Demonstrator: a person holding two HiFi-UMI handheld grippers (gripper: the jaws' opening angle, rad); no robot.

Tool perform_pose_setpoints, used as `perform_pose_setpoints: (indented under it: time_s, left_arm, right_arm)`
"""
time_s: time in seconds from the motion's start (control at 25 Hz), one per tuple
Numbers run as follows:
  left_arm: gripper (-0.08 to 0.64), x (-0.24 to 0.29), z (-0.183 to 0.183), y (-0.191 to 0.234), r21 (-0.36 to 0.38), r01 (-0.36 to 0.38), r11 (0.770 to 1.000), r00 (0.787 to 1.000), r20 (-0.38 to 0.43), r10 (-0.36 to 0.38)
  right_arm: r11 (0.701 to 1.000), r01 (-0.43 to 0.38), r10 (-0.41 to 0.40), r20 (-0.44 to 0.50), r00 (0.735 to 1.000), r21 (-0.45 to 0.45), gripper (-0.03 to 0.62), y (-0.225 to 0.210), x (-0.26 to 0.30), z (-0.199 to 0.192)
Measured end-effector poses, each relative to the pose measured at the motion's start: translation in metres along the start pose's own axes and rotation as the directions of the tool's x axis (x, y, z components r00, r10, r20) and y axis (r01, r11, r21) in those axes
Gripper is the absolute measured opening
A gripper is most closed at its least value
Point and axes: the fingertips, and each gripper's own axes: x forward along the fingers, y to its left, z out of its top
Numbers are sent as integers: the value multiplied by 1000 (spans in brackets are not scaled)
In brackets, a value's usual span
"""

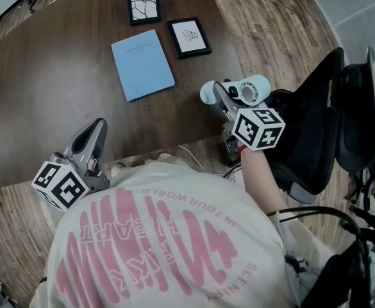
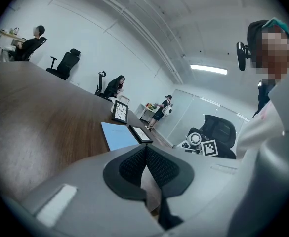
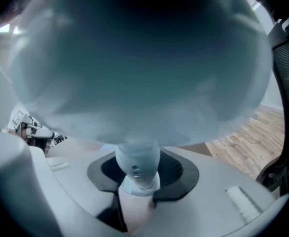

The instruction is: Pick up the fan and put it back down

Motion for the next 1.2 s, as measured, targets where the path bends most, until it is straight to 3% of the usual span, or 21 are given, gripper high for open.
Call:
perform_pose_setpoints:
  time_s: [0.24,0.56,1.2]
  left_arm:
    - [20,-6,13,7,8,-15,1000,999,41,14]
    - [18,-17,26,15,16,-48,999,995,87,46]
    - [19,-33,35,16,9,-46,999,986,160,44]
  right_arm:
    - [996,-87,86,95,992,11,147,30,-12,39]
    - [977,-215,210,189,959,3,147,75,-33,87]
    - [905,-420,420,273,866,-59,147,159,-70,135]
